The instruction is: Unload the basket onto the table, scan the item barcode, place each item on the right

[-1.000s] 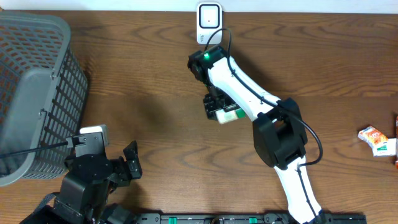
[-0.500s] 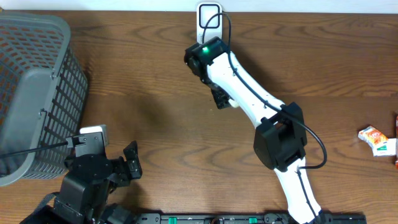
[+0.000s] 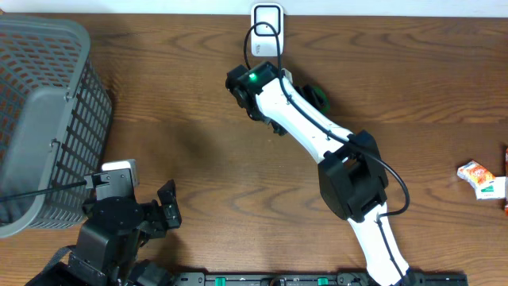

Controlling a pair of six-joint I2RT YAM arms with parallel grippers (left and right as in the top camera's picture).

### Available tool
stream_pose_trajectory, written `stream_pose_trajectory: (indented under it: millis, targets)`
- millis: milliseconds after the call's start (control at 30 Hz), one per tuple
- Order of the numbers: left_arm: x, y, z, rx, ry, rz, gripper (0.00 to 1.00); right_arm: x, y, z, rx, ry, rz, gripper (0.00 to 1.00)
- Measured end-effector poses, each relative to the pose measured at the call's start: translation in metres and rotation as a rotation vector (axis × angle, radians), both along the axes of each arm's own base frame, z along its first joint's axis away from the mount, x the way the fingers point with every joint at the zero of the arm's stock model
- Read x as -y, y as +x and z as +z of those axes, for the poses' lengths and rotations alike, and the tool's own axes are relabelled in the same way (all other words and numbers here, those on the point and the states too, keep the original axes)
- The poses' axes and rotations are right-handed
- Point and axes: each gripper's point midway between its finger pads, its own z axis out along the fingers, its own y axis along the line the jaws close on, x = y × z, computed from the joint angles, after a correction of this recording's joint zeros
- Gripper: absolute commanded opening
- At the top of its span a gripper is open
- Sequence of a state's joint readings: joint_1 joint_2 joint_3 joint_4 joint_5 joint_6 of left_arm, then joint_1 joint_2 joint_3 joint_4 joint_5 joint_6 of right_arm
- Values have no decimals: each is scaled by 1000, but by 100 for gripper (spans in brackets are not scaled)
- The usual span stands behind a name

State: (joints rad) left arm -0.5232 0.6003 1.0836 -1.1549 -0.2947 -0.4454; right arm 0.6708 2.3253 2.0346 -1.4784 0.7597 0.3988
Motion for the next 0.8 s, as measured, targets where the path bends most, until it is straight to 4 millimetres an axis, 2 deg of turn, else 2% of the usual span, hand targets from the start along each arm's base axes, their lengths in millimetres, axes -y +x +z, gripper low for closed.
stream_pose_trajectory:
  millis: [167,333,400,533,667,800]
  targets:
    - [0,1,1,5,-3,0,97,4,3,-22,-7,-41,47,75]
    - [1,1,1,6,-3,0,97,16,-11,-49,-73,-101,74,74]
    - [1,1,1,6,-3,0,97,22,-17,-54,-97,-130,81,75]
    - [1,1,1,6,-3,0,97,24,-17,-55,-96,-146,89,89]
    - [1,1,1,6,-3,0,97,15,-19,-54,-93,-156,118,90]
    - [1,1,1,6,-3,0,97,-3,-27,-54,-90,-156,165,91]
